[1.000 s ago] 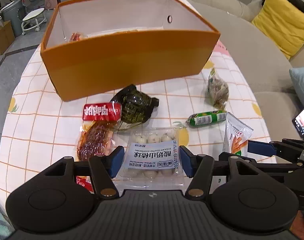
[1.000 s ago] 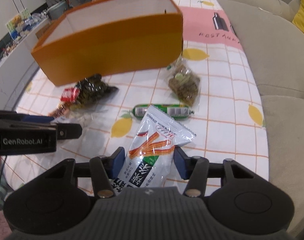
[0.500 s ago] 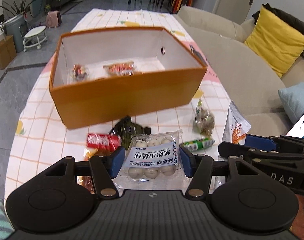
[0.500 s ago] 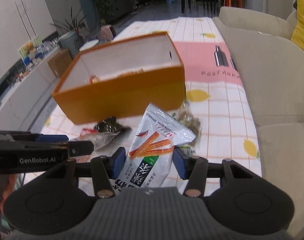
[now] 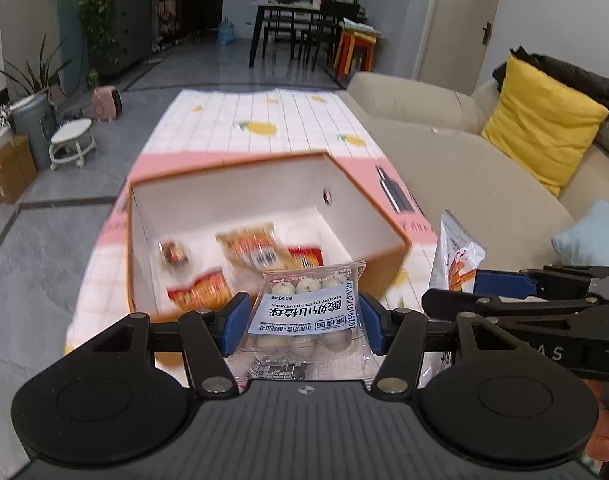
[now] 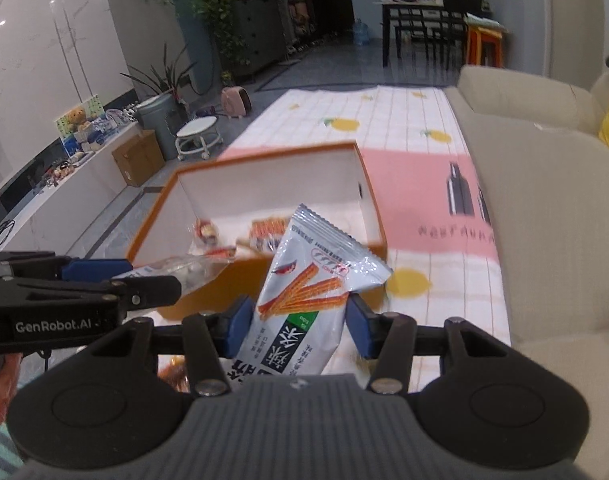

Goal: Organize snacks
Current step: 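Carry the quail-egg pack into the box with the left tool while the right tool carries the stick-snack bag in, then open the left tool inside the box while the right tool releases the stick-snack bag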

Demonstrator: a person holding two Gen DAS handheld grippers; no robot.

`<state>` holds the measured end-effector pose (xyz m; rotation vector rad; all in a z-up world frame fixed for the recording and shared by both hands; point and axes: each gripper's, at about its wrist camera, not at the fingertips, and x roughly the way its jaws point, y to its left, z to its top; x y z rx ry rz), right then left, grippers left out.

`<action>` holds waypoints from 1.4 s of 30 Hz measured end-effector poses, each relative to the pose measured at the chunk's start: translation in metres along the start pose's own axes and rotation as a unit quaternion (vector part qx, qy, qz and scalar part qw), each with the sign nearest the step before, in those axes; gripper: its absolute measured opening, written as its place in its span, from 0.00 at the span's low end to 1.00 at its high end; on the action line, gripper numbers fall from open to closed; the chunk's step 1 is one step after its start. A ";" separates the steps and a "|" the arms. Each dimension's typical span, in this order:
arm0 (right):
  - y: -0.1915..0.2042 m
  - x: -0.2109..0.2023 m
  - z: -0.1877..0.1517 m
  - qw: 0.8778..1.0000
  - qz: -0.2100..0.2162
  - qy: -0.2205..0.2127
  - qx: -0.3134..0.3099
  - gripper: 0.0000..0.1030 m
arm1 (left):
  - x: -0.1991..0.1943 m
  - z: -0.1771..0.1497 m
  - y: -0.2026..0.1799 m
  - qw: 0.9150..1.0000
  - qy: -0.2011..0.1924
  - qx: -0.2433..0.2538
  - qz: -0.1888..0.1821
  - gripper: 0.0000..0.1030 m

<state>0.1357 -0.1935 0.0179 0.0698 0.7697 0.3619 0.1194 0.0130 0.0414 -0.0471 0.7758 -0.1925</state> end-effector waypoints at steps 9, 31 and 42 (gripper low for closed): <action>0.015 0.029 0.058 0.999 -0.014 -0.032 -0.039 0.48 | 0.020 0.048 0.012 0.999 -0.016 0.005 0.029 0.64; 0.022 0.178 0.095 0.981 -0.054 0.056 -0.180 0.47 | 0.144 0.045 0.049 0.986 0.135 0.025 0.091 0.64; 0.020 0.220 0.071 0.964 -0.054 0.125 -0.227 0.48 | 0.172 0.032 0.044 0.981 0.164 0.059 0.089 0.64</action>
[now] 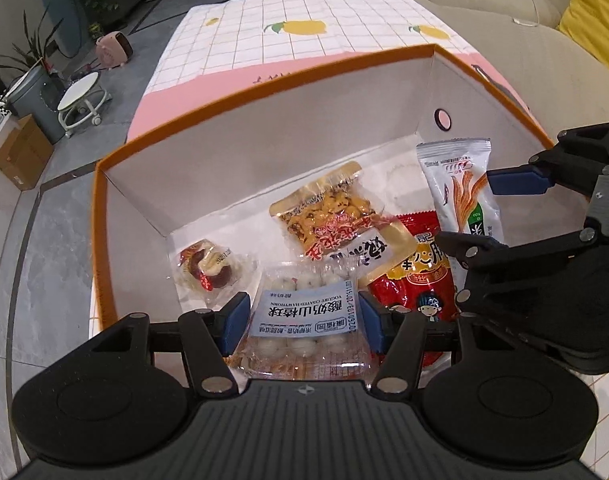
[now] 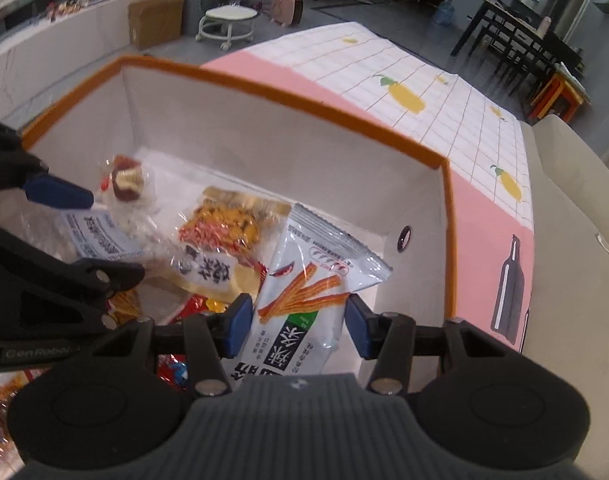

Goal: Organize snacks
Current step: 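Open the left tool inside the box while the right tool releases the stick-snack bag, then withdraw both open tools from the box toward the remaining snacks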

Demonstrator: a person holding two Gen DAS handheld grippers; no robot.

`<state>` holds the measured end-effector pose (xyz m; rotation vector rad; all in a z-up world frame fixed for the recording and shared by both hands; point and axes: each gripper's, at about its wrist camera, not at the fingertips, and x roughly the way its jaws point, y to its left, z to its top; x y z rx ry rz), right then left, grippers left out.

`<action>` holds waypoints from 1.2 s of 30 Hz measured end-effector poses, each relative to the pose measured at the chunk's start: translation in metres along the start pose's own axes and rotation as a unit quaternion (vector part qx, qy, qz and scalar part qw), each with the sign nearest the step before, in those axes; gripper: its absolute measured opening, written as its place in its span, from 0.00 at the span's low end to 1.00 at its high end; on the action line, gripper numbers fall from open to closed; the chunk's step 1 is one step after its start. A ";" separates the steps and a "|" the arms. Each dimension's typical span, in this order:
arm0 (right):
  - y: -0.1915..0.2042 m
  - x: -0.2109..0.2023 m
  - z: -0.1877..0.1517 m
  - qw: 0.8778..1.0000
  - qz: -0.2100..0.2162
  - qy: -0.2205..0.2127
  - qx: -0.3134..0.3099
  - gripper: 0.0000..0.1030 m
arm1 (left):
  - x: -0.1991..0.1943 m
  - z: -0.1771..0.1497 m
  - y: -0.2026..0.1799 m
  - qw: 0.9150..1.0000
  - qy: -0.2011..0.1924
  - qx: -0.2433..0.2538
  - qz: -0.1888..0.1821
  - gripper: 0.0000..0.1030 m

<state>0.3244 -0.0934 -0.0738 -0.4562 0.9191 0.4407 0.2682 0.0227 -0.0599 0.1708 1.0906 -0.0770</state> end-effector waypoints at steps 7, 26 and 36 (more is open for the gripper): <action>-0.003 0.014 -0.004 1.000 0.001 0.017 0.006 0.49 | 0.011 -0.001 -0.001 1.000 0.010 -0.012 -0.003 0.65; -0.014 -0.025 -0.007 0.996 -0.023 -0.022 0.084 0.67 | -0.036 -0.016 -0.001 0.997 -0.056 -0.056 0.005 0.73; -0.024 -0.072 -0.032 0.982 -0.023 -0.056 0.179 0.72 | -0.096 -0.041 -0.002 0.987 -0.134 -0.086 0.005 0.73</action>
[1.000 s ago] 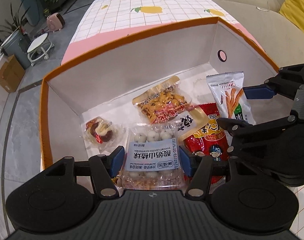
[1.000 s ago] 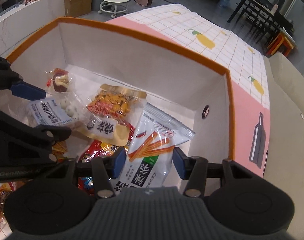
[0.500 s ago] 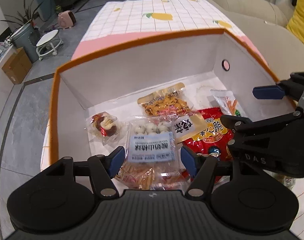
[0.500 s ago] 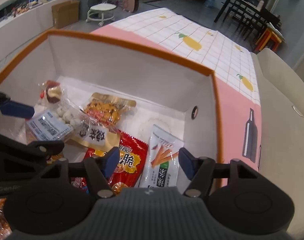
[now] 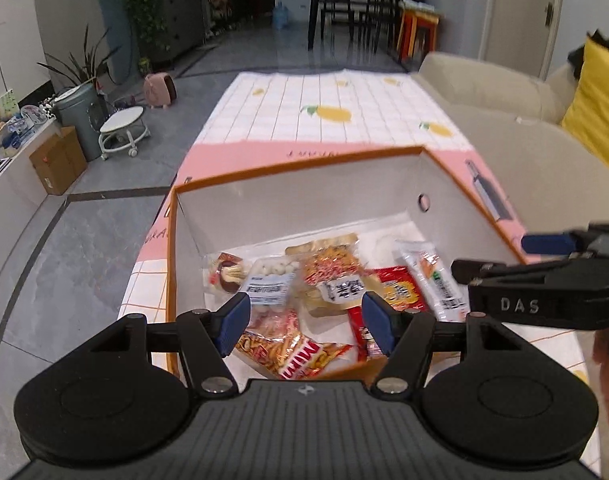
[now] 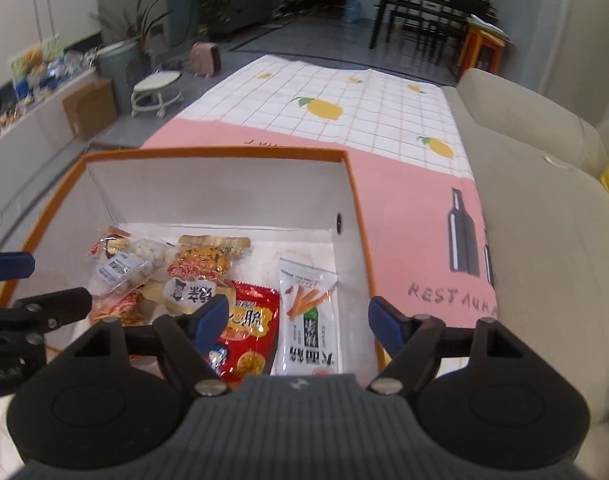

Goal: Organize snacks
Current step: 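Withdraw both open tools from the box toward the remaining snacks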

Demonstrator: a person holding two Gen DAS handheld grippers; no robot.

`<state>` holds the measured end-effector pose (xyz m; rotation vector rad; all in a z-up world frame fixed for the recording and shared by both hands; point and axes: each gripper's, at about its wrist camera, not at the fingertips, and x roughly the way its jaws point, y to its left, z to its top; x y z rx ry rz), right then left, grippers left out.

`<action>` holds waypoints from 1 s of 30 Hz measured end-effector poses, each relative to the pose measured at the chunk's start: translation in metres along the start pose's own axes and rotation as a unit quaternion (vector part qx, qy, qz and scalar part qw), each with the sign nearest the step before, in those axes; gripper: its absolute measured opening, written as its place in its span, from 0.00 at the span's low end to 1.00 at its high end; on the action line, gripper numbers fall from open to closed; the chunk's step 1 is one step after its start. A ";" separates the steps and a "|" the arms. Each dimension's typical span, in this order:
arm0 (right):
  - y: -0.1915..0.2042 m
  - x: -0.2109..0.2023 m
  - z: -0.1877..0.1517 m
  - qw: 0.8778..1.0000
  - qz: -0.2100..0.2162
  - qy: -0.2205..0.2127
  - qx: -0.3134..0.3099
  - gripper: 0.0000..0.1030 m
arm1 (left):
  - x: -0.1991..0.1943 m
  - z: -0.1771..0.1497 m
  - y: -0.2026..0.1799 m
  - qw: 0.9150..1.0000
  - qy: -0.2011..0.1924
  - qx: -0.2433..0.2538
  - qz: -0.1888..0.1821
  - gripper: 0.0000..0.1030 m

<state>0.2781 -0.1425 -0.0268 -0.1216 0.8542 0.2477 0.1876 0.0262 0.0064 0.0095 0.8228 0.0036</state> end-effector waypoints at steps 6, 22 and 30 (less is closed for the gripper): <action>-0.003 -0.034 -0.025 0.999 0.005 -0.017 0.033 0.75 | -0.038 -0.014 -0.003 0.999 -0.033 -0.020 -0.020 0.73; 0.008 -0.090 -0.114 0.999 -0.001 -0.015 0.046 0.77 | -0.065 -0.078 -0.002 0.998 0.006 -0.029 -0.051 0.73; 0.001 -0.084 -0.141 0.998 0.003 0.002 0.057 0.77 | -0.053 -0.103 -0.001 0.997 0.027 -0.019 -0.069 0.73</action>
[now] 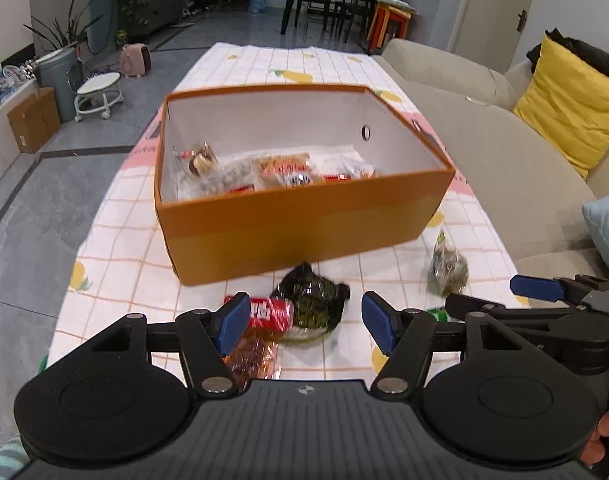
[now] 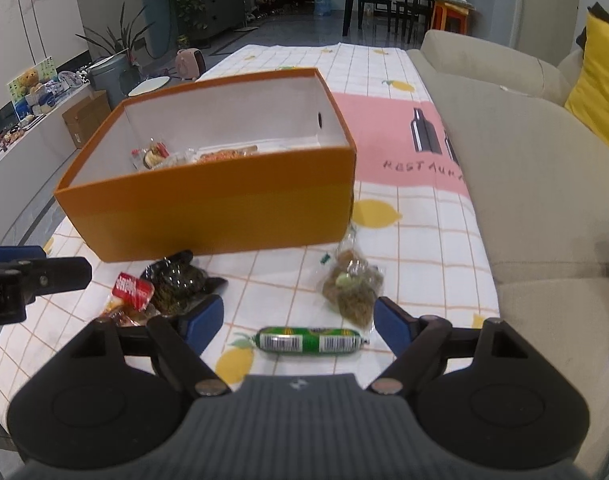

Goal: Organize snacks
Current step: 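Withdraw both open tools from the box toward the remaining snacks, then move the left tool to the red-label meat pack while the right tool reaches the green sausage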

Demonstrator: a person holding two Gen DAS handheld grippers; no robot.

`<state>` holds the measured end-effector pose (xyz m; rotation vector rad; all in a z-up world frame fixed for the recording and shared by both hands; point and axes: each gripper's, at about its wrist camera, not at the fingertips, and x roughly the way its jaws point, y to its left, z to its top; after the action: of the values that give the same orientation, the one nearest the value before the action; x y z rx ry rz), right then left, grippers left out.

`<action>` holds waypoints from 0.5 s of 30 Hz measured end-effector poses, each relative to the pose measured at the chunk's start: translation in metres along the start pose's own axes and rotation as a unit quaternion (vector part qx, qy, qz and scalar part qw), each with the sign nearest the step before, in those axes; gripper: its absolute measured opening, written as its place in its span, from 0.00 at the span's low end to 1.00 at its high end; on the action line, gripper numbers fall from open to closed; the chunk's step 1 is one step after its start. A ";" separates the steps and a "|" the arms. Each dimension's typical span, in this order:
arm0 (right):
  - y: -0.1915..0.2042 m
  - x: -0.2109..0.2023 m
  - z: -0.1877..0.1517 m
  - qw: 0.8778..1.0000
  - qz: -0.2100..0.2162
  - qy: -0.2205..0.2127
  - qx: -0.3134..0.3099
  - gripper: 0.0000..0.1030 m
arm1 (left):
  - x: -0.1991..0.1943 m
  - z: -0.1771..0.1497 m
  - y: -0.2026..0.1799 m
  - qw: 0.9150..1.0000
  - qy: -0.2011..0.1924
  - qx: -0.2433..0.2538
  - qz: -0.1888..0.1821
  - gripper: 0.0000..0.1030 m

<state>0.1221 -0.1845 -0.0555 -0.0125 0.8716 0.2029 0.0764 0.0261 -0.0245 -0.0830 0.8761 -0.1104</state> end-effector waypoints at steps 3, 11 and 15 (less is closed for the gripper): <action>0.000 0.006 -0.009 1.000 0.001 0.002 0.001 0.77 | 0.011 -0.010 0.006 1.000 0.010 0.000 0.007 0.73; 0.010 0.029 -0.024 1.000 0.015 0.020 -0.005 0.77 | 0.030 -0.016 0.031 0.999 0.019 -0.033 0.017 0.73; 0.011 0.038 -0.026 1.000 0.018 0.022 -0.003 0.77 | 0.043 -0.016 0.035 0.999 0.030 -0.038 0.015 0.76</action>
<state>0.1240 -0.1692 -0.1002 -0.0078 0.9160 0.2394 0.0934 0.0546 -0.0714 -0.1386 0.9422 -0.0517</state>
